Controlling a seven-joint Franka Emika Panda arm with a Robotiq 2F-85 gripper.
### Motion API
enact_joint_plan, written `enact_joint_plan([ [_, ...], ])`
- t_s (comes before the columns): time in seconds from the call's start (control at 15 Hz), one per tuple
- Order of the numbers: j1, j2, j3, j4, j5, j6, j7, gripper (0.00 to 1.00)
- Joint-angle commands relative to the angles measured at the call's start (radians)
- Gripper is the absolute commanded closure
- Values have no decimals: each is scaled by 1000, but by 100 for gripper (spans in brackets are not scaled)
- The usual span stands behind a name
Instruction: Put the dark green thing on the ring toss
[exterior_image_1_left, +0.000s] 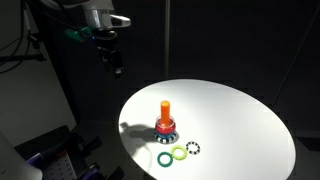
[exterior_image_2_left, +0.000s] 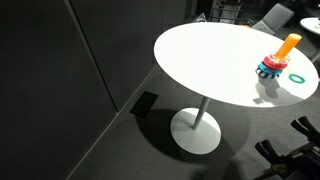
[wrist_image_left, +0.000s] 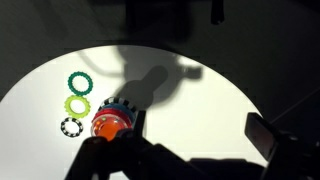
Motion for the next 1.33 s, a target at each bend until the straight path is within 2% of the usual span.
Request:
enact_joint_plan([
  [0.0, -35, 43, -28, -8, -19, 49, 1, 0],
  [0.73, -94, 267, -154, -15, -19, 204, -161, 0],
  [0.87, -103, 298, -164, -9, -20, 220, -177, 0],
  [0.93, -96, 266, -150, -31, -10, 206, -145, 0],
  [1.27, -96, 280, -150, -30, -10, 211, -148, 0],
])
